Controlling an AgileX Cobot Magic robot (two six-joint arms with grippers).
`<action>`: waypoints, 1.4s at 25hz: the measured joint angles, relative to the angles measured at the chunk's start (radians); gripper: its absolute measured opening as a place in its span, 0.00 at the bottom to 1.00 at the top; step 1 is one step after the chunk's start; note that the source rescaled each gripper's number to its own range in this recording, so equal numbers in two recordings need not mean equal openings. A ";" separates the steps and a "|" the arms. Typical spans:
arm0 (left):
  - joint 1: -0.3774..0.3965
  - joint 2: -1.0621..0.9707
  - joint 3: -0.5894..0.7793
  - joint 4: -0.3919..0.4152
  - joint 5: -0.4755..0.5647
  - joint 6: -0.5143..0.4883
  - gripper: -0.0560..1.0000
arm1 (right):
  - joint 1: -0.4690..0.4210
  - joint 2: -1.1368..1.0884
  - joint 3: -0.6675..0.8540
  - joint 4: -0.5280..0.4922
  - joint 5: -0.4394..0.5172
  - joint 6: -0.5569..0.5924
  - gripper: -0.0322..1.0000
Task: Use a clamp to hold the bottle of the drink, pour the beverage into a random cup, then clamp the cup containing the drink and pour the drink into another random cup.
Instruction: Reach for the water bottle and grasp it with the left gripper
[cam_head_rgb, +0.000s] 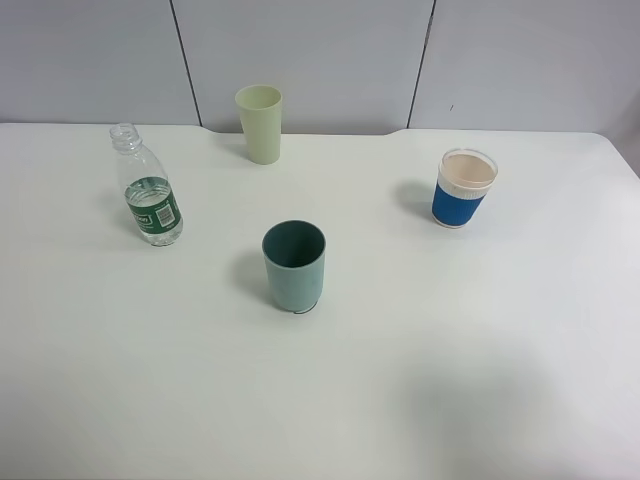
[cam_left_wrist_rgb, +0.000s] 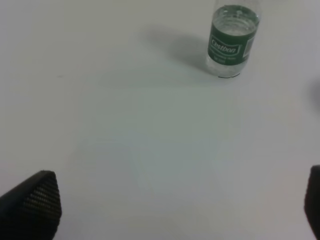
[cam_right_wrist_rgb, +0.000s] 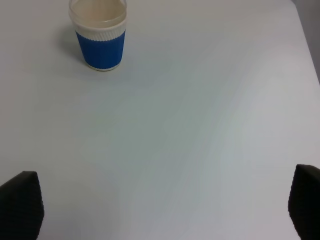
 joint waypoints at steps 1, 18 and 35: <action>0.000 0.000 0.000 0.000 0.000 0.000 1.00 | 0.000 0.000 0.000 0.000 0.000 0.000 1.00; 0.000 0.000 0.000 0.000 0.000 0.000 1.00 | 0.000 0.000 0.000 0.000 0.000 0.000 1.00; 0.000 0.252 -0.169 -0.037 -0.088 0.063 1.00 | 0.000 0.000 0.000 0.000 0.000 0.000 1.00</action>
